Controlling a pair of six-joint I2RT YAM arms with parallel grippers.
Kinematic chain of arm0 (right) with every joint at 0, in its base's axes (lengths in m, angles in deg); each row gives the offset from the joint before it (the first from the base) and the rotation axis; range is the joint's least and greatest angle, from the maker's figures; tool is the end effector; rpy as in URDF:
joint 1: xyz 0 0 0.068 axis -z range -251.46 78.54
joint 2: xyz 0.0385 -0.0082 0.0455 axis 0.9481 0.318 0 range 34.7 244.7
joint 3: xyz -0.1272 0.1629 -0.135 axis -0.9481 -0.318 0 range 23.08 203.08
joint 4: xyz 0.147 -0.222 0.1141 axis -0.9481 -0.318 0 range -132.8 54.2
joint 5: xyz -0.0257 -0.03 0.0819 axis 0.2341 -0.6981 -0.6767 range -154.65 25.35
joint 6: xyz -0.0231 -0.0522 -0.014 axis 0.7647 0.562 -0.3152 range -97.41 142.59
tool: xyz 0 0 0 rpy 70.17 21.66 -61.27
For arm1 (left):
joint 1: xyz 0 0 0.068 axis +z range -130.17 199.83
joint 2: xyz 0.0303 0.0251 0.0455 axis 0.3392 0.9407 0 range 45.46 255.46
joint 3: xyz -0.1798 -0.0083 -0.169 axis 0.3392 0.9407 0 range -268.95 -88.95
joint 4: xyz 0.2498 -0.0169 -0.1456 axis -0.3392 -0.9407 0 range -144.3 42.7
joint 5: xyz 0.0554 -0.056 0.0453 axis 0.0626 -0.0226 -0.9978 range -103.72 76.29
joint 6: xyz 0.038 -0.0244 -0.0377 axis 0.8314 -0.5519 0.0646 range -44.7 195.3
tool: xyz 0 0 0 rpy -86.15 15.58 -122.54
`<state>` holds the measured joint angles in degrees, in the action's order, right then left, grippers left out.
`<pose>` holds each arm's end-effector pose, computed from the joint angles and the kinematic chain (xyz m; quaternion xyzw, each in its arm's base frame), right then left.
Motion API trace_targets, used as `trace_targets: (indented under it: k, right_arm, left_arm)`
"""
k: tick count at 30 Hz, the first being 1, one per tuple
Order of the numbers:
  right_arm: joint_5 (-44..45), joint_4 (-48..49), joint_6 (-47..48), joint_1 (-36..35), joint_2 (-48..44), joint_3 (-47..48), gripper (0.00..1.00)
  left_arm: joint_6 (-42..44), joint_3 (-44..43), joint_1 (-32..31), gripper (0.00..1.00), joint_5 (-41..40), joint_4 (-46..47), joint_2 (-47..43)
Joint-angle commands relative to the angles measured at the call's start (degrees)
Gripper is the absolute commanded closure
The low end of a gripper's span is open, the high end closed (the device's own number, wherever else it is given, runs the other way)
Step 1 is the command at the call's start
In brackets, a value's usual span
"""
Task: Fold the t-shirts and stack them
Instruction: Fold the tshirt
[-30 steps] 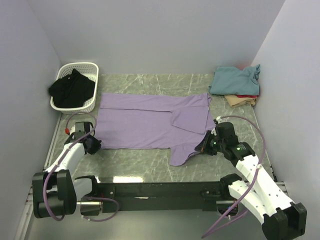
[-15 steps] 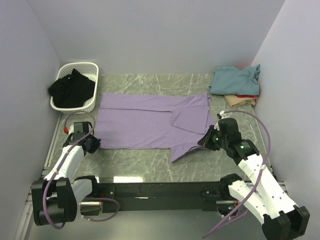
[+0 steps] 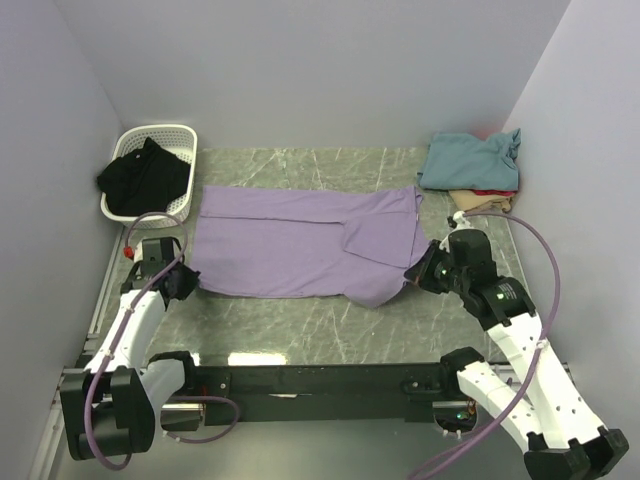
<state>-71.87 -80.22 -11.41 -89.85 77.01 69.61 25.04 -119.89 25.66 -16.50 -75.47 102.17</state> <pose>0.1912 0.0691 0.2780 0.0967 0.9005 0.2367 0.3518 0.2306 0.0257 0.1520 -0.4535 0.8355 -0.0956 0.2952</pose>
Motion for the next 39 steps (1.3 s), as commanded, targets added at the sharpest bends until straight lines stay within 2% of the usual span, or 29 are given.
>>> trace_targets:
  k: [1,11,24,39]
  right_arm:
    - [3.3,-1.0,0.1,0.2,-0.6,3.1,1.0]
    - [6.0,2.4,2.6,3.6,4.5,4.2,1.0]
    - [4.9,7.0,6.4,10.8,12.2,6.1,1.0]
    - [3.3,12.3,8.4,15.1,22.7,11.2,1.0]
  left_arm:
    - [1.9,-3.4,0.2,0.99,0.3,-0.1,-0.4]
    - [4.0,-6.1,0.9,0.99,0.1,3.2,5.7]
    - [6.5,-11.2,2.3,0.99,1.3,7.1,15.2]
    - [8.2,-18.8,2.3,0.99,3.5,10.4,26.1]
